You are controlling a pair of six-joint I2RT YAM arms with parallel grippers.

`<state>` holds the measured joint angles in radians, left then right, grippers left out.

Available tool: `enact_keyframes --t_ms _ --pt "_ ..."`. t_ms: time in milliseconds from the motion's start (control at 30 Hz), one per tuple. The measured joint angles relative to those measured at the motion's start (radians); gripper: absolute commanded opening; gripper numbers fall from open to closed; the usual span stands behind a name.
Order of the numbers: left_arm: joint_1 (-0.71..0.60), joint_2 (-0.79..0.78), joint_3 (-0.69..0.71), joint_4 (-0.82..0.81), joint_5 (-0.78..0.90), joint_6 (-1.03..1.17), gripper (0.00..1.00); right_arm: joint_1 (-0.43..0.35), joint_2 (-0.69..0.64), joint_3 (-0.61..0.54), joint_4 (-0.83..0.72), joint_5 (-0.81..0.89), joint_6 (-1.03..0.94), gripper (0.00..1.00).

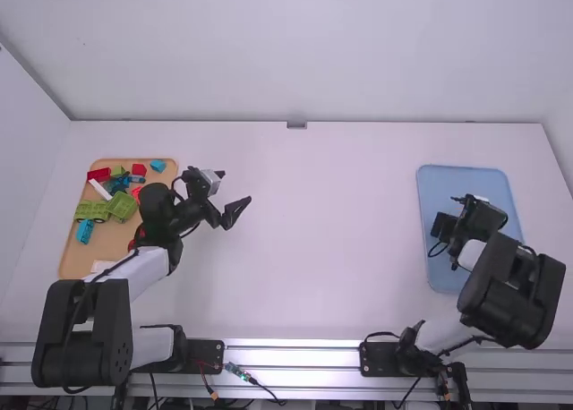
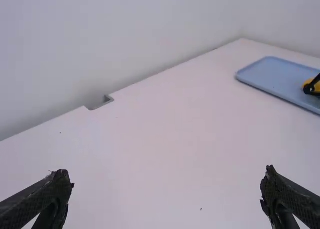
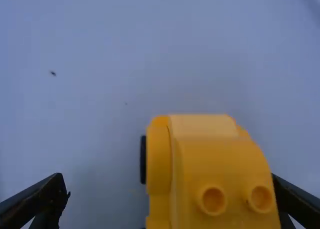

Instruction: Assemble lego blocks to make yellow taxi

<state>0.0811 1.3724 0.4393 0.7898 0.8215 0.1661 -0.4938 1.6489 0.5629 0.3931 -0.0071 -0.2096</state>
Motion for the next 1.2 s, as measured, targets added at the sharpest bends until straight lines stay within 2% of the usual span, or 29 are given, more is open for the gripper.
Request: enact_keyframes --t_ms 233,367,500,567,600,700,833,967,1067,1200 --pt "-0.001 0.0 0.003 -0.051 -0.031 -0.036 0.99 0.109 -0.237 0.076 -0.275 0.116 -0.001 1.0" --pt "-0.002 0.0 0.061 -0.275 -0.042 -0.039 0.99 0.187 -0.393 0.137 -0.484 0.137 0.005 0.99" --pt "-0.037 0.0 0.207 -0.548 -0.119 -0.036 0.99 0.28 -0.507 0.183 -0.607 0.12 0.03 0.99" --pt "-0.087 -0.002 0.28 -0.666 -0.212 -0.038 0.99 0.342 -0.555 0.193 -0.647 0.103 0.038 0.99" --pt "-0.092 -0.002 0.285 -0.671 -0.22 -0.04 0.99 0.351 -0.561 0.193 -0.649 0.099 0.039 0.99" --pt "-0.227 -0.039 0.356 -0.82 -0.491 -0.121 0.99 0.467 -0.611 0.193 -0.716 0.068 0.046 0.99" --pt "-0.37 -0.109 0.367 -0.906 -0.723 -0.18 0.99 0.584 -0.624 0.193 -0.771 0.048 0.049 0.99" --pt "-0.492 -0.196 0.367 -0.967 -0.859 -0.202 0.98 0.694 -0.624 0.193 -0.793 0.039 0.07 0.98" --pt "-0.504 -0.239 0.367 -0.951 -0.887 -0.199 0.95 0.704 -0.631 0.192 -0.776 0.027 0.095 0.95" --pt "-0.457 -0.287 0.338 -0.901 -0.893 -0.188 0.89 0.655 -0.686 0.161 -0.724 0.013 0.139 0.9"
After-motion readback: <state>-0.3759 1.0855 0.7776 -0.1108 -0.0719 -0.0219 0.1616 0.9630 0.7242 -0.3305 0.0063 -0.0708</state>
